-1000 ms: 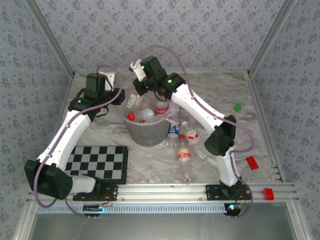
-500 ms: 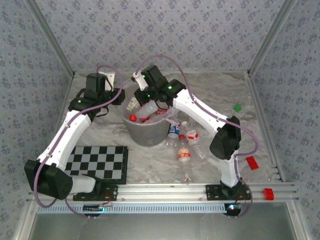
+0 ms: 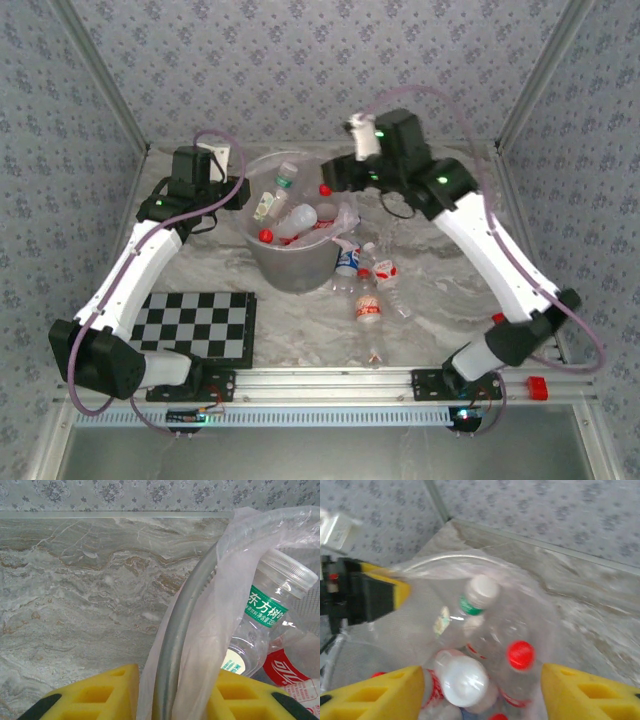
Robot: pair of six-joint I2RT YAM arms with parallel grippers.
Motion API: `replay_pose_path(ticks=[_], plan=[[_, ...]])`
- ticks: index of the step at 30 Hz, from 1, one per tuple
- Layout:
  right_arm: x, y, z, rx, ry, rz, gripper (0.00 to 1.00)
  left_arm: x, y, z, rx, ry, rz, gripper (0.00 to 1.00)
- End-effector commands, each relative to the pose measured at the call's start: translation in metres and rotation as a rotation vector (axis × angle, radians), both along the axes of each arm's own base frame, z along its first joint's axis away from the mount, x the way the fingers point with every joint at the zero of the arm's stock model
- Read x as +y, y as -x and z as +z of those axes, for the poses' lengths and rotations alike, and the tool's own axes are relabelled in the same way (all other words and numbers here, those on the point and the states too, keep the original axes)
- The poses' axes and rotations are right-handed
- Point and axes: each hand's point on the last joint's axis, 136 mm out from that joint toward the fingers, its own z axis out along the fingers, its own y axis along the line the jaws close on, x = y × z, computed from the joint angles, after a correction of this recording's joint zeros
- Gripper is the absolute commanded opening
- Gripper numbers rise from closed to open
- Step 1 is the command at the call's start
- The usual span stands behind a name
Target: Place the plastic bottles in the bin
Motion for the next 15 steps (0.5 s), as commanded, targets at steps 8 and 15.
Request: replay_pose_path(ticks=[8, 15], plan=[[-0.115, 0.047, -0.147, 0.457, 0.136, -0.271, 0.85, 0.002, 0.005, -0.013, 0.041, -0.039, -0.006, 0.34], [-0.11, 0.059, -0.23, 0.686, 0.254, -0.227, 0.91, 0.0, 0.003, -0.02, 0.063, -0.038, -0.01, 0.34]])
